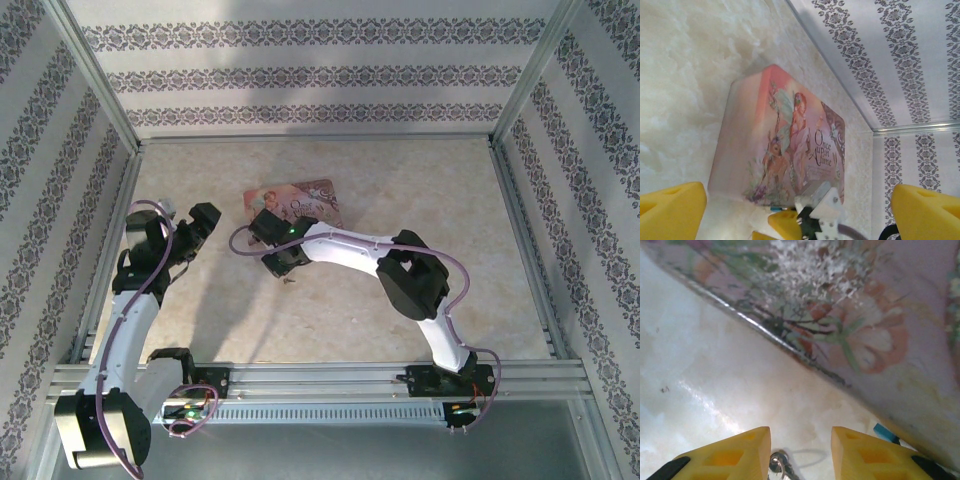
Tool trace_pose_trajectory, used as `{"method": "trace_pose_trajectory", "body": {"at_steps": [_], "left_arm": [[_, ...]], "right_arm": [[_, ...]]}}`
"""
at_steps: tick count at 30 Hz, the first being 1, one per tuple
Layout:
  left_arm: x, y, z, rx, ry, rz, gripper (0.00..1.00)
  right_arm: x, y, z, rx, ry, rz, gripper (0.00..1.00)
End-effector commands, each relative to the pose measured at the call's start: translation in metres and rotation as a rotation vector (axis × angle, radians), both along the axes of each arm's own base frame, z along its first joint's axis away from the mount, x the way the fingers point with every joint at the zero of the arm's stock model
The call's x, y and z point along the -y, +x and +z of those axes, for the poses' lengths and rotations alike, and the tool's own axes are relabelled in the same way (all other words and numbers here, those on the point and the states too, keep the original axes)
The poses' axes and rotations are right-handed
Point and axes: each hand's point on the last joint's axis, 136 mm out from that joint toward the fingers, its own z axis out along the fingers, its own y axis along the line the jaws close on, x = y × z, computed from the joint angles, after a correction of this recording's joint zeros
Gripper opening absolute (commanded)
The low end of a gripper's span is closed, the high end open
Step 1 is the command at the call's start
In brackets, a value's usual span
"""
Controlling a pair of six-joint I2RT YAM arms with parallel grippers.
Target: Unlock a padlock with a key
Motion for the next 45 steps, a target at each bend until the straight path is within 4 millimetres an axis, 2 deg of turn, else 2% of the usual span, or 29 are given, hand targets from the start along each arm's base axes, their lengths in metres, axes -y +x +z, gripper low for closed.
{"method": "trace_pose_trajectory", "body": {"at_steps": [1,4,6,11,16,20,31,45], "left_arm": [[-0.001,-0.006,-0.003,-0.003,0.015,-0.010,0.95],[-0.001,-0.006,-0.002,-0.001,0.019,-0.010,0.95],[-0.001,-0.007,-0.001,-0.002,0.024,-0.010,0.95],[-0.002,-0.008,0.000,0.001,0.031,-0.008,0.96],[-0.003,-0.007,0.001,0.003,0.035,-0.006,0.96],[-0.003,-0.007,0.002,0.003,0.040,-0.006,0.96],[-0.003,-0.008,0.000,0.000,0.035,-0.003,0.97],[-0.003,-0.007,0.001,0.002,0.036,-0.003,0.97]], "right_arm": [[-0.013,0.023,0.023,0.073,0.058,0.024,0.38],[-0.011,0.026,0.028,0.080,0.058,0.019,0.39],[-0.008,0.021,0.031,0.075,0.054,0.012,0.39],[0.002,-0.012,0.037,0.028,0.051,-0.013,0.40],[0.012,-0.047,0.021,-0.065,0.036,-0.056,0.40],[0.016,-0.058,0.001,-0.091,-0.020,-0.053,0.40],[0.016,-0.053,-0.022,-0.115,-0.098,-0.069,0.38],[0.010,-0.049,-0.029,-0.119,-0.106,-0.069,0.34]]}}
